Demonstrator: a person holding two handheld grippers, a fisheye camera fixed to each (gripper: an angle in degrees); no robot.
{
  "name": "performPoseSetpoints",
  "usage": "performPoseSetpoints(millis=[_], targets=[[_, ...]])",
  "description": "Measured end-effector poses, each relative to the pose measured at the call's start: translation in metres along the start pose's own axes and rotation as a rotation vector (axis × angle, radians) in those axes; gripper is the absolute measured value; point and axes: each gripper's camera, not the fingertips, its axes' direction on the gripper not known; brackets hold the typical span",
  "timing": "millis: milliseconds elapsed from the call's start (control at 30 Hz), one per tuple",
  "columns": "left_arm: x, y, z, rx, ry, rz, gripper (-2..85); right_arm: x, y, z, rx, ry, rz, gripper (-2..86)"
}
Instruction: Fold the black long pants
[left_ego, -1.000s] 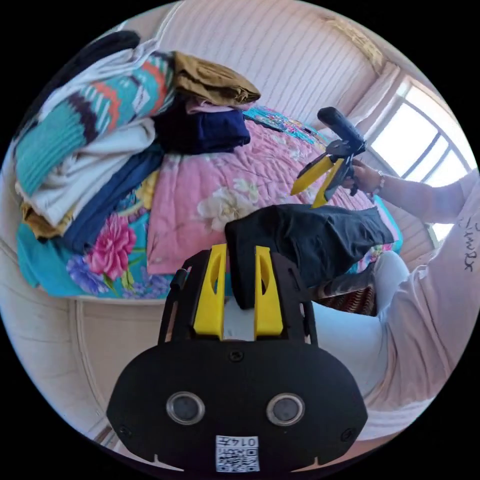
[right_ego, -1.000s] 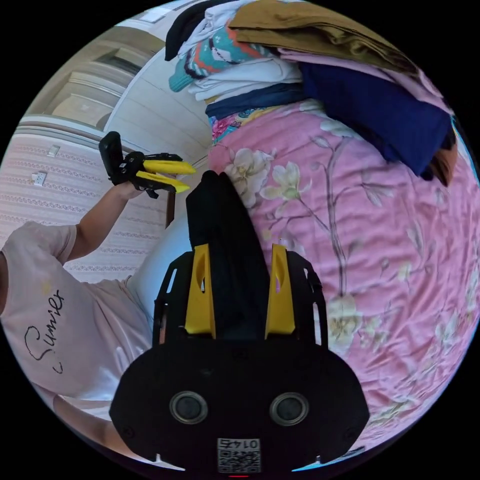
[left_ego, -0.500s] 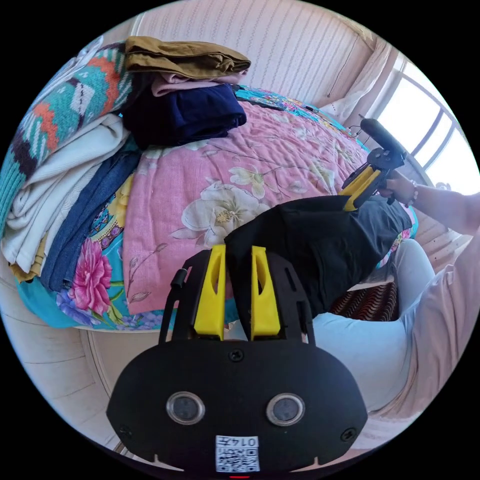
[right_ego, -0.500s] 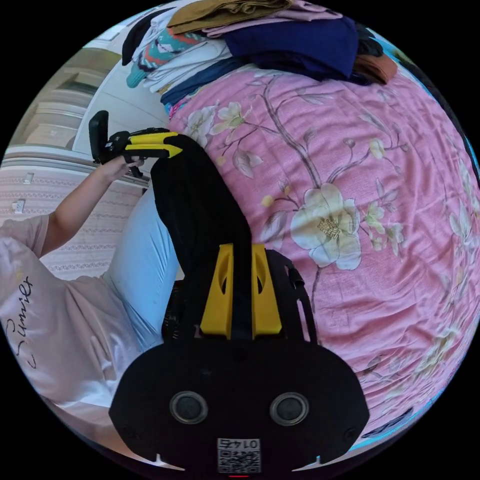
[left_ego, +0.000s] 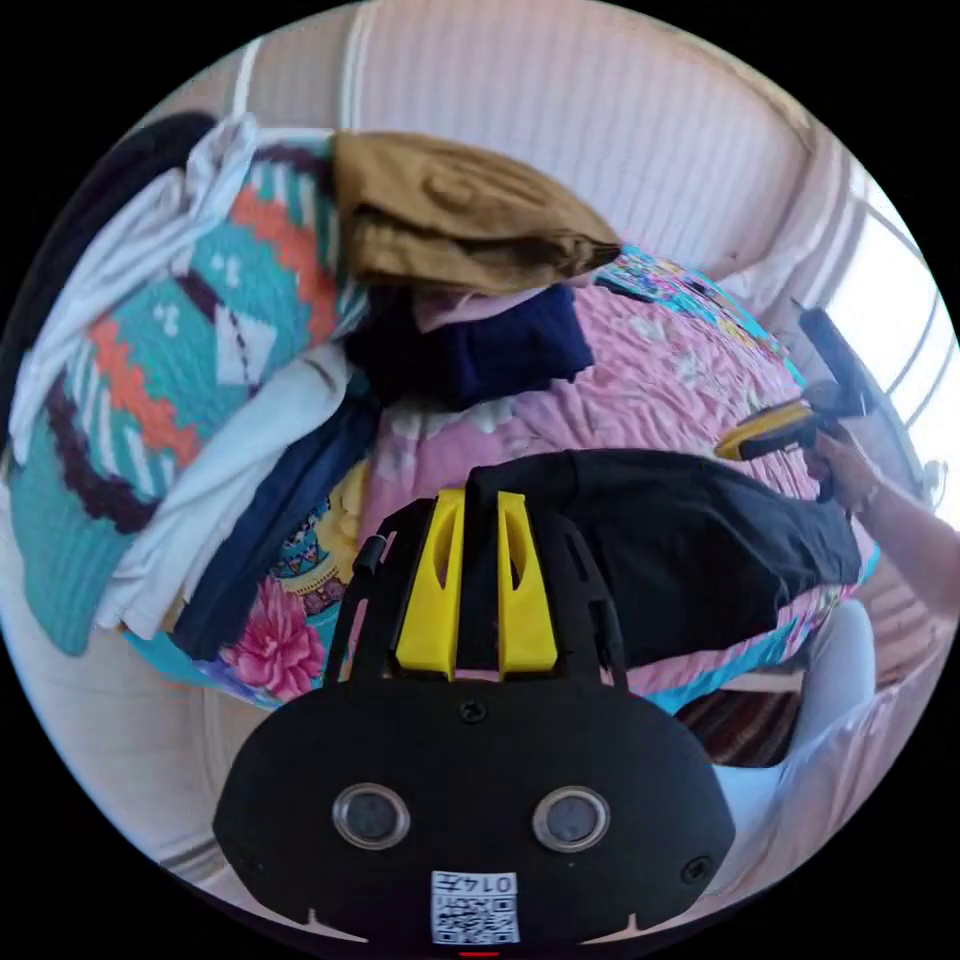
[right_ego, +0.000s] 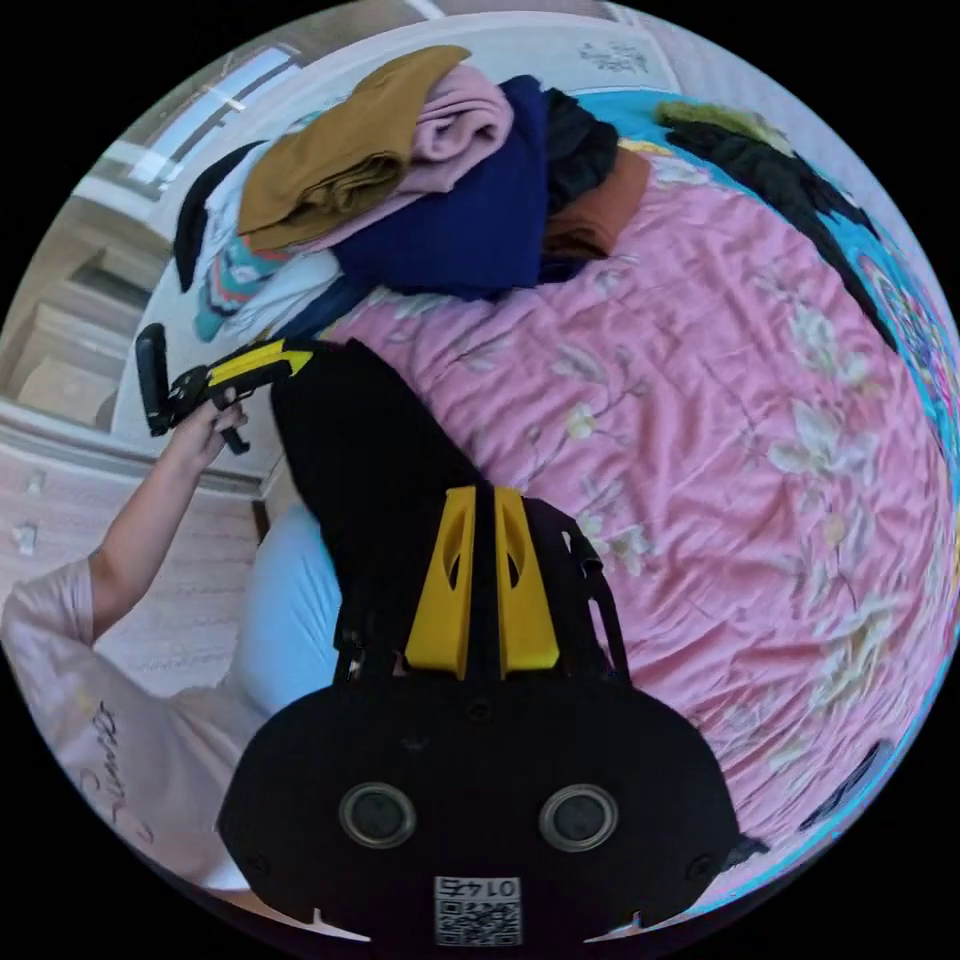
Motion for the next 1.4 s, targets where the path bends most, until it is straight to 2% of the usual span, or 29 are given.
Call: performPoseSetpoints(millis=[67,200,300,400,467,567,667,800,1100,1267,1400], targets=[[0.005,0.015,0.005,0.030,-0.038,-0.007,5.7,0.004,0.046,-0.050,0.124,-0.019,-0.008,2.1],[0.034,0.058,-0.006,0.088,-0.135,0.119,5.3,0.034,0.159,-0.117,0.211,0.014,0.081,2.4],[0.070,0.099,-0.006,0.094,-0.125,0.222,4.9,0.078,0.278,-0.170,0.241,0.055,0.291,2.7],[0.126,0.133,0.011,0.095,-0.030,0.316,4.4,0.125,0.413,-0.233,0.346,0.077,0.601,3.1],[0.190,0.149,0.041,0.052,0.025,0.434,4.1,0.153,0.523,-0.281,0.488,0.130,0.886,4.1],[0.289,0.160,0.085,0.032,0.086,0.615,3.1,0.171,0.636,-0.328,0.683,0.128,1.134,6.7],[0.383,0.170,0.125,0.032,0.235,0.769,0.0,0.186,0.704,-0.358,0.745,0.063,1.190,7.7],[0.478,0.182,0.169,0.015,0.386,0.860,-0.8,0.202,0.747,-0.393,0.658,0.092,1.162,8.2],[0.766,0.250,0.327,0.001,0.406,1.204,2.0,0.254,0.822,-0.466,0.637,0.004,1.091,10.0],[0.938,0.311,0.461,-0.043,0.360,1.363,4.1,0.265,0.856,-0.506,0.671,-0.052,1.057,10.3],[1.014,0.353,0.551,-0.131,0.290,1.407,5.2,0.269,0.872,-0.527,0.673,-0.067,1.043,10.3]])
